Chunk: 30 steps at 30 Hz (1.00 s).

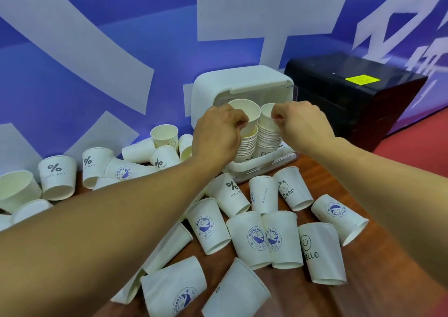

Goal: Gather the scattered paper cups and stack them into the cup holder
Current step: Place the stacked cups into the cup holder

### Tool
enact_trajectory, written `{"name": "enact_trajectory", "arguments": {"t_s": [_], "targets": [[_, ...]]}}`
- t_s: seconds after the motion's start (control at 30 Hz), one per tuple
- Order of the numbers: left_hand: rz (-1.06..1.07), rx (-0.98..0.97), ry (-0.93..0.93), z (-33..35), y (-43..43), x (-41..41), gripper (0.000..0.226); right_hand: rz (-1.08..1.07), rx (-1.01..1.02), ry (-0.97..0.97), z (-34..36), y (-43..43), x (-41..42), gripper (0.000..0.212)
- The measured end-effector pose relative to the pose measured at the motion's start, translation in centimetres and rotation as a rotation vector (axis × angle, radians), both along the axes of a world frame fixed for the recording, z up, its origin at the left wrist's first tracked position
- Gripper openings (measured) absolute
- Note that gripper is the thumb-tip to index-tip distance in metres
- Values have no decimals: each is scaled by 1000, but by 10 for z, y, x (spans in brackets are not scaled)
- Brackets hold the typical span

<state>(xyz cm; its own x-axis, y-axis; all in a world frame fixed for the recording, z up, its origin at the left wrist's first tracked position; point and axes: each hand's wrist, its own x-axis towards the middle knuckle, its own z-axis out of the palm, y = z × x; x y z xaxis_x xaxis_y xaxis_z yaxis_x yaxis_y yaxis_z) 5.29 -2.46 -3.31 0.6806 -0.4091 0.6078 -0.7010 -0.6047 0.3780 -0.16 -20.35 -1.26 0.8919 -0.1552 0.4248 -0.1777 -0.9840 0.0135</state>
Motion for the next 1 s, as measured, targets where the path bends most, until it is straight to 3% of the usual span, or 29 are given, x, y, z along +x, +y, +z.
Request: {"name": "enact_trajectory", "arguments": {"t_s": [0.73, 1.0], "targets": [[21, 108, 117, -25, -4, 4, 27, 69, -71, 62, -33, -7, -2, 34], [61, 169, 116, -23, -3, -2, 29, 22, -114, 90, -37, 4, -12, 56]]}}
